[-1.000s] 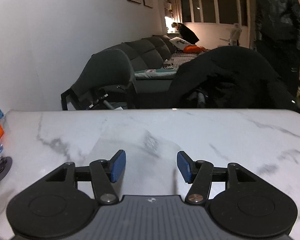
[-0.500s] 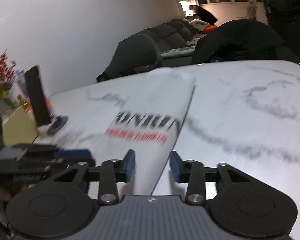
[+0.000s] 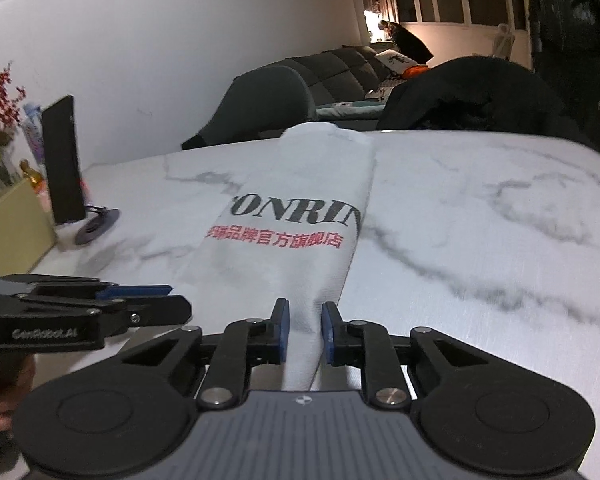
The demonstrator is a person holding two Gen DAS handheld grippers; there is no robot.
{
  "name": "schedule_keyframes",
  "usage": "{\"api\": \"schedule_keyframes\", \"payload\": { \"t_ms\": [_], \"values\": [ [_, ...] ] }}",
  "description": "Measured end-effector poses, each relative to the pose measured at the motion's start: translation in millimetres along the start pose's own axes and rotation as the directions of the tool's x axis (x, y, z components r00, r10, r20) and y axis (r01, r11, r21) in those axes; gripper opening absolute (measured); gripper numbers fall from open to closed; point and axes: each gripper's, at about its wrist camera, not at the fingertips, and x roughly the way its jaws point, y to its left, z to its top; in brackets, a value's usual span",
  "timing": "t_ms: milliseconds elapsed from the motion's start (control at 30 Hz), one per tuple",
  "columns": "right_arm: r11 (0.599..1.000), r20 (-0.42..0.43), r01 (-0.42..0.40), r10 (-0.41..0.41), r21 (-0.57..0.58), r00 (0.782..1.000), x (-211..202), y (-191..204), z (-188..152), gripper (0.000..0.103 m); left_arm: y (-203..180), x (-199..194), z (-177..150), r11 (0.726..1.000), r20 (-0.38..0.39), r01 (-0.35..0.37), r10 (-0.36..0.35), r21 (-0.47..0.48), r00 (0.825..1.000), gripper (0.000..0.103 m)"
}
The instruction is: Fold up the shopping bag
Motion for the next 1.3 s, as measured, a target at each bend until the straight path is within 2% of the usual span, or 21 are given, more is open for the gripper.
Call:
{"api": "schedule_keyframes", "payload": {
  "t_ms": [133, 167, 200, 267, 433, 533, 600, 767, 867, 967, 1033, 1167, 1300],
  "values": [
    [1.000, 0.008, 0.008, -0.008, 0.001, 1.000, 3, -5, 4, 0.019, -4, 5, 4, 1.000, 0.005, -0.008, 0.008, 0.014, 1.000, 0.026],
    [1.000, 0.012, 0.002, -0.002, 0.010, 1.000, 1, -6, 4, 0.019, -5, 4, 4, 1.000, 0.003, -0.006, 0.006, 0.017, 1.000, 0.031],
    [1.000, 0.015, -0.005, 0.004, 0.019, 1.000, -2, -8, 3, 0.019, -5, 4, 5, 1.000, 0.002, -0.005, 0.005, 0.019, 1.000, 0.041],
    [0.999, 0.016, -0.019, 0.018, 0.035, 1.000, -10, -11, -2, 0.023, -3, -1, 3, 1.000, 0.005, -0.008, 0.008, 0.016, 1.000, 0.048],
    [0.995, 0.015, -0.059, 0.058, 0.077, 0.998, -36, -15, -22, 0.036, -8, -25, -4, 0.998, 0.041, 0.004, -0.006, 0.056, 0.999, 0.048],
    [0.992, 0.022, -0.075, 0.073, 0.098, 0.997, -54, -17, -39, 0.036, -21, -42, -11, 0.990, 0.061, 0.059, -0.068, 0.132, 0.996, 0.048],
    [0.991, 0.030, -0.079, 0.076, 0.104, 0.997, -66, -16, -48, 0.036, -32, -48, -15, 0.975, 0.057, 0.099, -0.112, 0.201, 0.992, 0.047],
    [0.987, 0.037, -0.112, 0.109, 0.118, 0.993, -94, -13, -67, 0.036, -65, -53, -24, 0.922, -0.011, 0.184, -0.192, 0.341, 0.981, 0.047],
    [0.983, 0.035, -0.131, 0.127, 0.127, 0.991, -107, -11, -77, 0.036, -76, -53, -33, 0.896, -0.046, 0.216, -0.215, 0.388, 0.975, 0.047],
    [0.977, 0.025, -0.153, 0.151, 0.148, 0.988, -114, -10, -88, 0.036, -82, -57, -42, 0.883, -0.055, 0.235, -0.233, 0.405, 0.971, 0.043],
    [0.971, 0.029, -0.170, 0.167, 0.166, 0.985, -118, -11, -93, 0.036, -83, -62, -49, 0.870, -0.062, 0.272, -0.271, 0.411, 0.961, 0.043],
    [0.957, 0.030, -0.200, 0.198, 0.209, 0.980, -122, -14, -97, 0.036, -94, -69, -64, 0.812, -0.107, 0.338, -0.328, 0.475, 0.938, 0.043],
    [0.958, 0.019, -0.204, 0.205, 0.201, 0.979, -123, -10, -97, 0.036, -104, -71, -74, 0.773, -0.138, 0.344, -0.321, 0.533, 0.937, 0.043]
  ]
}}
